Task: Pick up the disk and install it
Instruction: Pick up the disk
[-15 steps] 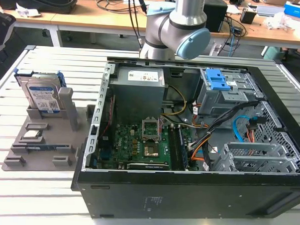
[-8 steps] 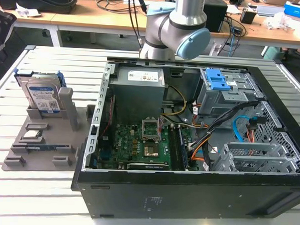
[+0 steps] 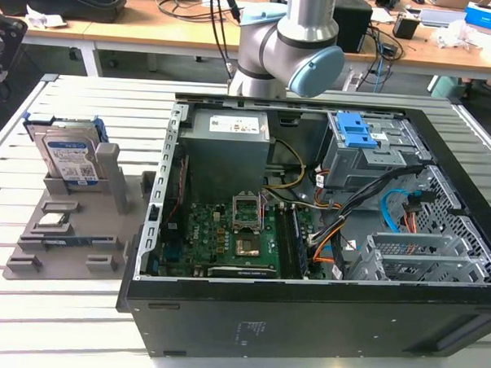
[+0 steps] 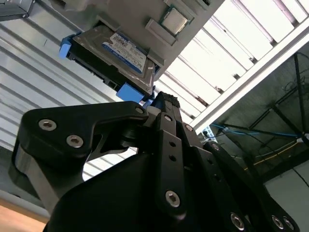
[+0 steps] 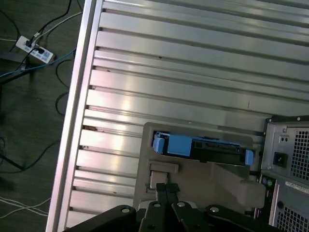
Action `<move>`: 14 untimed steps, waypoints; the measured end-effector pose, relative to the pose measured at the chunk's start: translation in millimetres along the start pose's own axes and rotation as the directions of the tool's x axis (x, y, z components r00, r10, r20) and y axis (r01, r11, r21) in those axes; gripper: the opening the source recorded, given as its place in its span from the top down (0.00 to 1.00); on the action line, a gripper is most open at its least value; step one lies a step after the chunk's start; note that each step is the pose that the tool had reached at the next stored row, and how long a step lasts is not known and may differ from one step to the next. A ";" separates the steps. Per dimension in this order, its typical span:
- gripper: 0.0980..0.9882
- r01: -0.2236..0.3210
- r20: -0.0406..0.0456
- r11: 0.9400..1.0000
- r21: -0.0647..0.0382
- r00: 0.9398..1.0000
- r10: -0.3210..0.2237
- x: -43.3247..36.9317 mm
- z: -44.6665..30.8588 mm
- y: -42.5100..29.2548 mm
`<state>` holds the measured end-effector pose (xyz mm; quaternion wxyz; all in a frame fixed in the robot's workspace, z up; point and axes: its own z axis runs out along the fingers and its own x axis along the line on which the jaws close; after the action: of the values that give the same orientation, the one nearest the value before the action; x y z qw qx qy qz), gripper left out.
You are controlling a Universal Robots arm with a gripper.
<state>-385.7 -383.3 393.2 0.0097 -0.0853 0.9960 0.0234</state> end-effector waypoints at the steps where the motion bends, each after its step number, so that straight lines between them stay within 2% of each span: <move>1: 0.99 0.013 -0.001 1.000 0.000 1.000 -0.013 0.0 0.0 0.0; 4: 0.99 0.055 -0.002 0.998 -0.001 0.998 -0.055 0.0 0.0 0.0; 7: 0.99 0.103 -0.005 0.995 -0.003 0.995 -0.103 0.0 0.0 0.0; 14: 0.99 0.183 -0.008 0.983 -0.005 0.983 -0.183 0.0 0.0 0.0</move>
<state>-385.7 -383.3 393.2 0.0075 -0.1764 0.9840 0.0242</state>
